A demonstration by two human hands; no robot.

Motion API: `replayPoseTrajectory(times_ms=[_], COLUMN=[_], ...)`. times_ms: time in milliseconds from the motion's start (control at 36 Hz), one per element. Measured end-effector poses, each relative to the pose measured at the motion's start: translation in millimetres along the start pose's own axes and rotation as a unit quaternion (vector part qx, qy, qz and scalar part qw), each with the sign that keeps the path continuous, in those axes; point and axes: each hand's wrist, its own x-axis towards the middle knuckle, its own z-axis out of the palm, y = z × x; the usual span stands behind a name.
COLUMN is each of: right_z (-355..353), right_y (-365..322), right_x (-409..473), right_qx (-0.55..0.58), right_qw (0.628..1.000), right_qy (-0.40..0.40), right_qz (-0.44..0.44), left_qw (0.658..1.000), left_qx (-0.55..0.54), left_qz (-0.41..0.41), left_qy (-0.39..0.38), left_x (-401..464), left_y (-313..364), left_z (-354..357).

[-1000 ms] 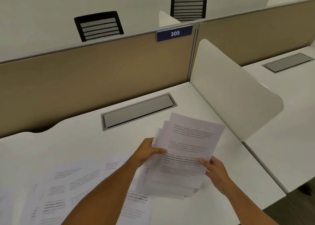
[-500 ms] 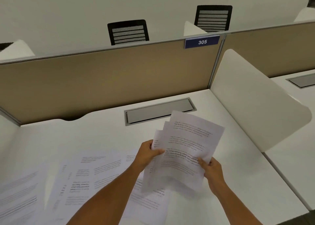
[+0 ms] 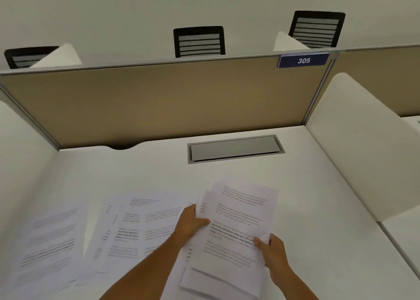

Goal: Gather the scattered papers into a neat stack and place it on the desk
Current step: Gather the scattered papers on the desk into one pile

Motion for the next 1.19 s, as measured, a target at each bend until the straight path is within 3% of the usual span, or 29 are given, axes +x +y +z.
replayPoseTrajectory(times_ms=[361, 472, 556, 639, 722, 806, 1028, 1194], right_z=[51, 66, 78, 88, 96, 104, 111, 115], right_y=[19, 15, 5, 1, -4, -9, -8, -7], right_x=[-3, 9, 18, 28, 36, 42, 48, 50], right_qx=[-0.142, -0.306, -0.351, -0.332, -0.302, -0.281, -0.198, -0.12], right_qw=[0.987, 0.948, 0.931, 0.938, 0.946, 0.953, 0.978, 0.99], right_qy=[0.046, 0.072, 0.062, 0.052, 0.05, 0.048, 0.035, 0.022], right_qz=[0.052, 0.06, 0.082, 0.086, 0.103, 0.108, 0.057, 0.066], left_qw=[0.991, 0.991, 0.989, 0.979, 0.947, 0.935, 0.942, 0.949], left_qx=[0.087, 0.085, 0.091, 0.139, 0.243, 0.263, 0.224, 0.198], left_qz=[-0.094, -0.094, -0.097, -0.111, -0.146, -0.172, -0.169, -0.155], left_qy=[0.038, 0.045, 0.058, 0.103, 0.15, 0.164, 0.184, 0.188], left_x=[8, 15, 22, 30, 39, 45, 50, 47], left_y=[-50, -61, -69, -76, -79, -82, -82, -79], left_z=[-3, 0, -1, -2, -3, -2, -2, -7])
